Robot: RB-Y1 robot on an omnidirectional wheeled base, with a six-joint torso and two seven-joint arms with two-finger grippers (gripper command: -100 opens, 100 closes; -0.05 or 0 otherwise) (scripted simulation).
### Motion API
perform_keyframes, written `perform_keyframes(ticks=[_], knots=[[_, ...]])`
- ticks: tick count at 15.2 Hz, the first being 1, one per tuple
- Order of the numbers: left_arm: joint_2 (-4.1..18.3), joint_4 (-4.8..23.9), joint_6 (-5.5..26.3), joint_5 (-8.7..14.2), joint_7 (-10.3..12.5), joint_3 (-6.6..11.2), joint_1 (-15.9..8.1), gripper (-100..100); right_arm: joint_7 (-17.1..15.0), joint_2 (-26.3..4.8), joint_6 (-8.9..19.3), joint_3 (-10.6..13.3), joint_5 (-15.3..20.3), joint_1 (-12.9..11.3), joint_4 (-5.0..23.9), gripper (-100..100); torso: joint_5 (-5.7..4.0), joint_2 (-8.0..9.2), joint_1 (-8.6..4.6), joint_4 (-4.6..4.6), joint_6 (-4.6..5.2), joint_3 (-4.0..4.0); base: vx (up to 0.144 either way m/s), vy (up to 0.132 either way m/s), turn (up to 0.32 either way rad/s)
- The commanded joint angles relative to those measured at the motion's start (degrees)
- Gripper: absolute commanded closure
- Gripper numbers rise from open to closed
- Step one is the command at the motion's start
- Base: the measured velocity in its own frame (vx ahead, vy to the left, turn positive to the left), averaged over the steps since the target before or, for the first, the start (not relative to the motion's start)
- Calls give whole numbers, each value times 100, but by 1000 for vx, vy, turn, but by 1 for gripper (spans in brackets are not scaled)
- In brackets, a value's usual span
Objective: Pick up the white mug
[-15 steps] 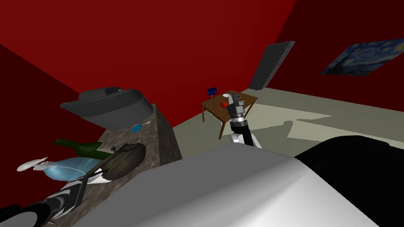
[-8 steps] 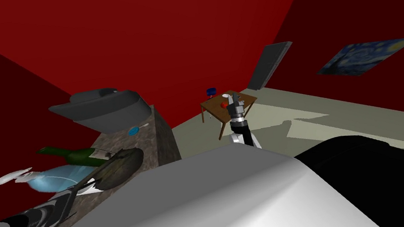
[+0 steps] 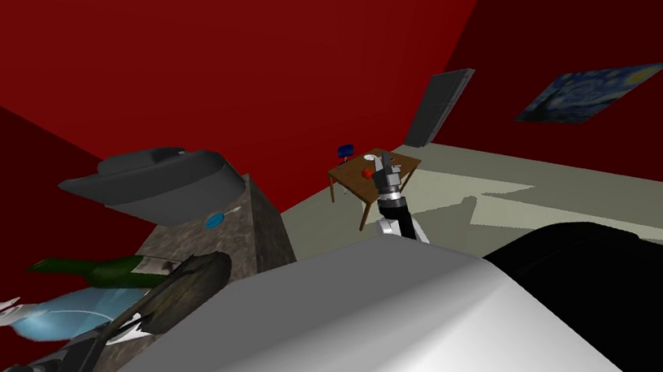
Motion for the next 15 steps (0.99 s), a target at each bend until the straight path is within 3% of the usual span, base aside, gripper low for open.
perform_keyframes(ticks=[1, 4, 10, 14, 15], knots=[[55, 85, 239, 121, -56, 54, 38, -100, 0, 0, 0, 0, 0, 0, 0, 0, 0, 0, 0, 0, 0, 0, 59, 12, -39], [198, 259, 625, 409, -152, 178, 126, -100, 0, 0, 0, 0, 0, 0, 0, 0, 0, -1, -1, 0, 0, -1, 61, 11, -40], [352, 457, 1251, 736, -263, 306, 227, -100, 0, 0, 0, 0, 0, 0, 0, 0, 1, 3, 3, 0, -1, 1, 54, 18, -31], [429, 561, 1534, 910, -321, 367, 282, -100, 0, 0, 0, 0, 0, 0, 0, 0, 0, 7, 1, 2, -1, 4, 39, 17, -24], [403, 526, 1425, 850, -296, 345, 263, -100, 0, 0, 0, 0, 0, 0, 0, 0, 0, 7, 1, 2, -1, 4, 24, 11, -8]])
